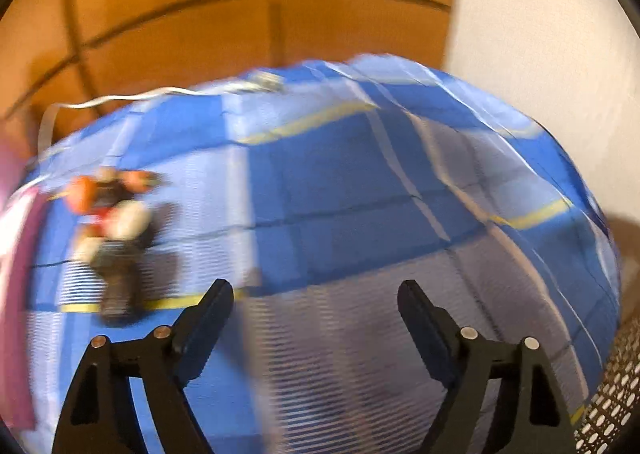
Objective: Organize fruits
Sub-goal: 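Reach the right tool to the pile and grasp the dark round fruit, then carry the dark fruit with the right tool into the tray and release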
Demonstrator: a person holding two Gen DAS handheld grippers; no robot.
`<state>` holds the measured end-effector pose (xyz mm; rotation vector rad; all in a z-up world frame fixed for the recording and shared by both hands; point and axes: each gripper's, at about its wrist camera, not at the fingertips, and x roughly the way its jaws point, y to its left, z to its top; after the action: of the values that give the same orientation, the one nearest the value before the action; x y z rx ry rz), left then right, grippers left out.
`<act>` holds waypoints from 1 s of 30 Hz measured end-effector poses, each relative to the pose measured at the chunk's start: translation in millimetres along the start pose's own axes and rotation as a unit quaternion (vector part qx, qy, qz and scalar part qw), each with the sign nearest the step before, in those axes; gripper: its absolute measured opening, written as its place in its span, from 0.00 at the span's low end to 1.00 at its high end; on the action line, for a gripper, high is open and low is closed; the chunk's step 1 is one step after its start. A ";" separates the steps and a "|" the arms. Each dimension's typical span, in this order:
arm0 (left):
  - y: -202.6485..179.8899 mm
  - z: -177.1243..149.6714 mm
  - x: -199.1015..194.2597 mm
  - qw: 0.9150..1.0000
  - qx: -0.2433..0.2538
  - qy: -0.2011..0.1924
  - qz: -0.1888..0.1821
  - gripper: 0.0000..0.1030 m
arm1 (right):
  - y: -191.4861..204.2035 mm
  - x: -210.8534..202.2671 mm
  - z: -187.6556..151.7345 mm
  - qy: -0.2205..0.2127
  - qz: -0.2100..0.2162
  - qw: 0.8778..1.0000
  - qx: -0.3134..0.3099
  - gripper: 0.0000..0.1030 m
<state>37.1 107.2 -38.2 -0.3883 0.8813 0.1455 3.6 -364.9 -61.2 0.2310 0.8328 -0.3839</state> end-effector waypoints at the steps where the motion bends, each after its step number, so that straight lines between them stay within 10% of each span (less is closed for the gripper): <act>1: 4.2 -2.2 0.2 1.000 -0.011 0.003 -0.001 0.66 | 8.7 -6.3 0.5 -0.008 0.021 1.000 -0.011 0.82; 9: 7.9 -9.2 0.8 1.000 -0.014 0.007 -0.010 0.70 | 66.9 -19.5 3.3 -0.004 0.102 0.989 -0.106 0.78; 14: 7.8 -13.4 0.4 1.000 -0.016 0.011 -0.014 0.70 | 86.0 8.2 1.6 0.032 0.114 0.984 -0.132 0.38; 30: 5.5 -18.1 7.9 1.000 -0.009 0.023 -0.011 0.71 | 79.3 -9.9 -17.9 0.040 0.134 0.980 -0.142 0.37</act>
<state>27.5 104.9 -56.0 -0.4186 0.9217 0.1244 18.7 -284.3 -61.5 0.0905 0.9119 -0.0003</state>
